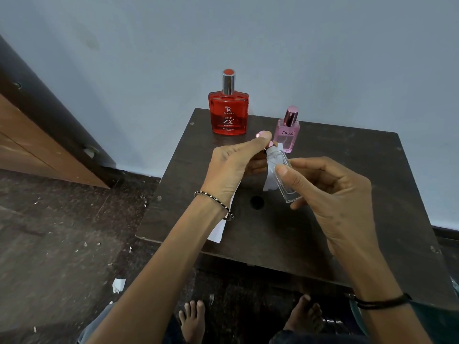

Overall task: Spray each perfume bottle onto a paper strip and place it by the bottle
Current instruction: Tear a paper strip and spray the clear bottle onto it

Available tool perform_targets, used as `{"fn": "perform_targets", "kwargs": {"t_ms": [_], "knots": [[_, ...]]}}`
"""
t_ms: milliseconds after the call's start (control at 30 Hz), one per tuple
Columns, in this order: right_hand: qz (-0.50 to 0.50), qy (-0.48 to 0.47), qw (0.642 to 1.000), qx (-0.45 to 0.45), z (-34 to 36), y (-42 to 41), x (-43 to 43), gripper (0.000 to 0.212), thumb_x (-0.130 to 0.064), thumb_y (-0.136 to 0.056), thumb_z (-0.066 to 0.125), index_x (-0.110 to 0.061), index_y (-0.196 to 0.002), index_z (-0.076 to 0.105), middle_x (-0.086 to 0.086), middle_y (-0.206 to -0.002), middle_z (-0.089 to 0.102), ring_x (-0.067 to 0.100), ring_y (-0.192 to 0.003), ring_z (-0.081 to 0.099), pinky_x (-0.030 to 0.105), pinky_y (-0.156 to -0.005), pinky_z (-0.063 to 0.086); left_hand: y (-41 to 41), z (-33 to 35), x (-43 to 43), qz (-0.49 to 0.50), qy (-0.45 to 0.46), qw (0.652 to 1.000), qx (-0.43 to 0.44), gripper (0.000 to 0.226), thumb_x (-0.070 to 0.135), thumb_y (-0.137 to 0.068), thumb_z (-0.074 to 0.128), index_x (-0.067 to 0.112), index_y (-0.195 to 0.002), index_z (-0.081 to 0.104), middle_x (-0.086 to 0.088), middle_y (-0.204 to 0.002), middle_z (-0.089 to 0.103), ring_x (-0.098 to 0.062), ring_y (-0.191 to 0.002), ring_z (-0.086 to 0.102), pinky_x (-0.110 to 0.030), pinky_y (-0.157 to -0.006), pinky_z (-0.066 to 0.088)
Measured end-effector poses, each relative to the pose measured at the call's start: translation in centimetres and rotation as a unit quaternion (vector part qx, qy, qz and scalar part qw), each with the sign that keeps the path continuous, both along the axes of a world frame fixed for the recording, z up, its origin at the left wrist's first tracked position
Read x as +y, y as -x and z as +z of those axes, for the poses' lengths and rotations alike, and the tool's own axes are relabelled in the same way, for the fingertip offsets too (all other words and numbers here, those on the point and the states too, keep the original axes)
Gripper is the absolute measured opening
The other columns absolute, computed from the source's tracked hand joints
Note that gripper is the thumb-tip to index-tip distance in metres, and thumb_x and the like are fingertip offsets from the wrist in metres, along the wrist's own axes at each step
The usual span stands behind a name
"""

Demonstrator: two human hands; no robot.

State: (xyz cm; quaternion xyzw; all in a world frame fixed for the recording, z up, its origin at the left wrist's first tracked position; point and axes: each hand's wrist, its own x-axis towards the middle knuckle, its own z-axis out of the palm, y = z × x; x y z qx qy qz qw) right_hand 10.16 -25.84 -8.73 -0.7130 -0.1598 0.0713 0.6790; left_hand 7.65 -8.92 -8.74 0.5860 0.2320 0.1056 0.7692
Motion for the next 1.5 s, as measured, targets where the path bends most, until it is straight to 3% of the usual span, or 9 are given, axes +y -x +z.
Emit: {"fn": "perform_targets", "kwargs": {"t_ms": [267, 433, 600, 733, 867, 1033, 1200, 1333, 1500], "knots": [[0.012, -0.046, 0.998, 0.052, 0.0, -0.1, 0.1, 0.019, -0.031, -0.075, 0.082, -0.022, -0.091, 0.078, -0.009, -0.092, 0.081, 0.011, -0.083, 0.077, 0.019, -0.055, 0.059, 0.3, 0.1, -0.1, -0.029, -0.005, 1.000, 0.012, 0.033, 0.035, -0.090, 0.073, 0.003, -0.093, 0.081, -0.035, -0.107, 0.071, -0.032, -0.093, 0.072, -0.050, -0.094, 0.058], [0.019, -0.078, 0.989, 0.120, 0.1, -0.4, 0.0, 0.028, -0.035, -0.067, 0.083, -0.019, -0.089, 0.078, -0.003, -0.095, 0.081, 0.012, -0.083, 0.077, 0.019, -0.056, 0.058, 0.2, 0.1, -0.2, -0.027, -0.011, 1.000, -0.009, 0.027, 0.037, -0.091, 0.072, 0.013, -0.087, 0.083, -0.013, -0.093, 0.082, -0.026, -0.089, 0.079, -0.032, -0.074, 0.064], [0.036, -0.131, 0.976, 0.169, 0.3, -1.0, -1.0, 0.028, -0.039, -0.061, 0.082, -0.027, -0.086, 0.079, -0.002, -0.102, 0.080, 0.014, -0.089, 0.077, 0.020, -0.062, 0.059, -0.2, 0.1, 0.0, -0.015, 0.013, 1.000, -0.002, 0.047, 0.052, -0.095, 0.058, 0.014, -0.085, 0.084, -0.008, -0.092, 0.082, -0.020, -0.086, 0.080, -0.027, -0.072, 0.063], [0.026, -0.167, 0.965, 0.200, 0.1, -1.8, -1.9, 0.024, -0.030, -0.073, 0.077, -0.025, -0.097, 0.078, 0.000, -0.109, 0.078, 0.012, -0.091, 0.076, 0.021, -0.062, 0.059, -0.1, -0.3, -0.1, -0.036, 0.000, 0.999, -0.011, 0.039, 0.044, -0.097, 0.060, 0.014, -0.091, 0.083, -0.004, -0.096, 0.082, -0.017, -0.090, 0.079, -0.022, -0.072, 0.061], [0.022, -0.188, 0.962, 0.198, 0.0, -2.1, -2.4, 0.034, -0.025, -0.079, 0.074, -0.018, -0.112, 0.073, 0.000, -0.109, 0.078, 0.013, -0.093, 0.075, 0.024, -0.066, 0.059, -0.1, -0.7, -0.5, -0.045, -0.014, 0.999, -0.023, 0.022, 0.021, -0.097, 0.063, 0.010, -0.100, 0.081, -0.006, -0.099, 0.082, -0.014, -0.086, 0.077, -0.021, -0.071, 0.060], [0.032, -0.167, 0.971, 0.168, -0.2, -2.3, -3.1, 0.039, -0.023, -0.083, 0.071, -0.014, -0.121, 0.070, -0.003, -0.110, 0.078, 0.017, -0.100, 0.075, 0.027, -0.072, 0.061, 0.3, -0.9, -1.5, -0.074, -0.041, 0.996, -0.022, 0.021, 0.003, -0.095, 0.062, 0.005, -0.109, 0.078, -0.009, -0.099, 0.081, -0.013, -0.086, 0.076, -0.020, -0.070, 0.059], [0.020, -0.137, 0.982, 0.129, -0.2, -3.2, -4.2, 0.037, -0.022, -0.086, 0.071, -0.015, -0.122, 0.069, -0.001, -0.114, 0.075, 0.022, -0.106, 0.073, 0.034, -0.079, 0.062, 0.4, -1.4, -2.7, -0.076, -0.062, 0.995, -0.019, 0.022, -0.002, -0.095, 0.063, 0.003, -0.114, 0.073, -0.018, -0.090, 0.072, -0.013, -0.079, 0.071, -0.025, -0.071, 0.062], [0.004, -0.100, 0.991, 0.085, 0.3, -4.6, -5.5, 0.040, -0.026, -0.078, 0.075, -0.019, -0.117, 0.069, -0.005, -0.113, 0.075, 0.022, -0.109, 0.072, 0.042, -0.085, 0.062, -0.3, -1.5, -4.3, -0.076, -0.098, 0.992, -0.013, 0.017, 0.000, -0.093, 0.068, 0.011, -0.103, 0.075, -0.018, -0.082, 0.071, -0.013, -0.075, 0.070, -0.025, -0.069, 0.061], [-0.003, 0.002, 1.000, 0.024, 0.7, -6.9, -7.5, 0.035, -0.020, -0.089, 0.074, -0.021, -0.122, 0.065, -0.008, -0.112, 0.073, 0.012, -0.105, 0.072, 0.032, -0.085, 0.062, -2.9, -1.4, -6.7, -0.074, -0.163, 0.984, 0.026, 0.007, 0.006, -0.089, 0.074, 0.012, -0.092, 0.075, -0.011, -0.084, 0.077, -0.014, -0.071, 0.074, -0.028, -0.068, 0.064]]}}
